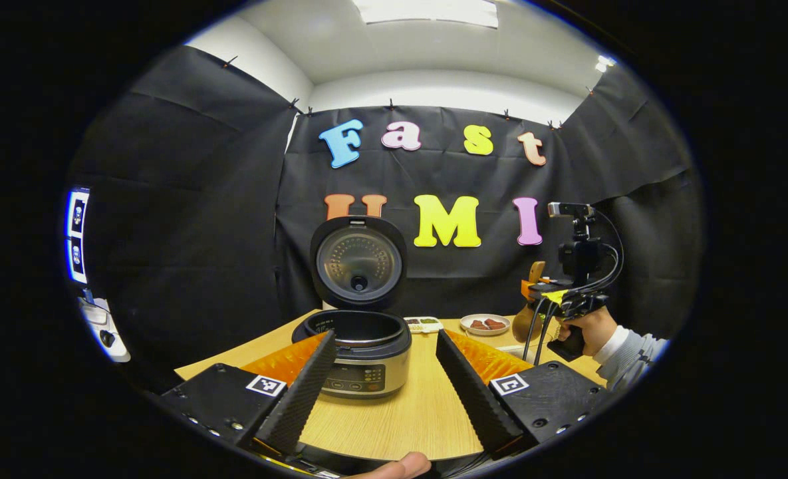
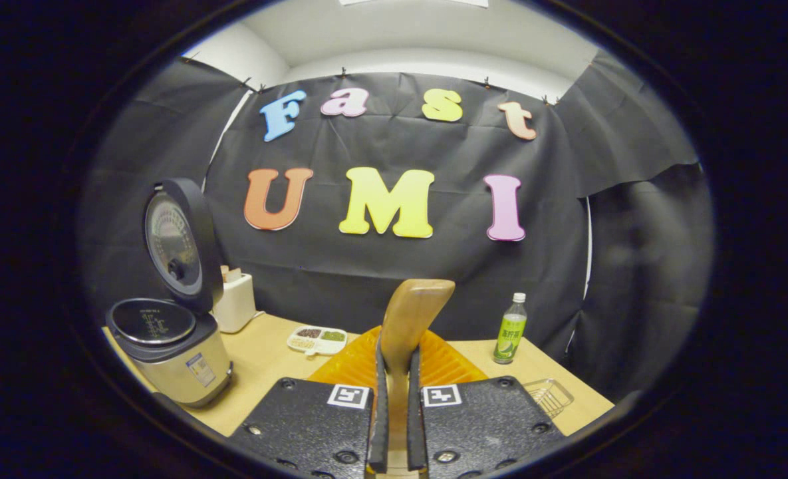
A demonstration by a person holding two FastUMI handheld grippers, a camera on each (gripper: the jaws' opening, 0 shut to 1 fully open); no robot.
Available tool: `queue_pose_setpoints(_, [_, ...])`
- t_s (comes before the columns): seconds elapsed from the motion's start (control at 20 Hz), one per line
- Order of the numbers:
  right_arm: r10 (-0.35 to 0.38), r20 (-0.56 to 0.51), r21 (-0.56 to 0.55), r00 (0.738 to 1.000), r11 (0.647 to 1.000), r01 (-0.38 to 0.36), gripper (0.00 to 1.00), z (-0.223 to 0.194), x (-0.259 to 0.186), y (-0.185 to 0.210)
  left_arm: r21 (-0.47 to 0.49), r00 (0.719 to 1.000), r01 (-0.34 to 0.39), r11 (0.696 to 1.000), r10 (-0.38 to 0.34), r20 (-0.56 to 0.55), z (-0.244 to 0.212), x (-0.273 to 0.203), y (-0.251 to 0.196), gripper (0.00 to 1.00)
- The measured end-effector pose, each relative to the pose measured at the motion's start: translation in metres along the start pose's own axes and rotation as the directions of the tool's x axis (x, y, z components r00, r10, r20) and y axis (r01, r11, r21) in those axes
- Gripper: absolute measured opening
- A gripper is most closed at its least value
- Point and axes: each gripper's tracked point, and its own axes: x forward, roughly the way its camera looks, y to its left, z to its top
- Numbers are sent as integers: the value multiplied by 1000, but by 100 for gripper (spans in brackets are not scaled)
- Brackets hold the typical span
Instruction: Close the left gripper, press the button to open the rice cooker; take a wooden spoon from the chopstick holder with the right hand, scoop a spoonful of rice and pour it into the rice cooker, then put the wooden spoon back into the chopstick holder.
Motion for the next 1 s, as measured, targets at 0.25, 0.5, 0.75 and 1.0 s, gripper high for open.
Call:
queue_pose_setpoints(0.25, [-56,-30,-64,998,996,54,17,-34,14,2,-25,1000,-5,1000,4,-19,-10,4,10,96])
queue_pose_setpoints(0.5, [-113,-56,-83,992,991,108,16,-54,16,-5,-35,1000,8,999,-8,-26,-14,2,13,94])
queue_pose_setpoints(0.75, [-67,-98,8,993,998,68,16,-63,6,34,-21,999,18,1000,-19,-37,-17,2,8,94])
queue_pose_setpoints(1.0, [-8,-141,127,990,992,26,16,-67,0,60,-17,999,22,1000,-23,-43,-20,0,10,94])
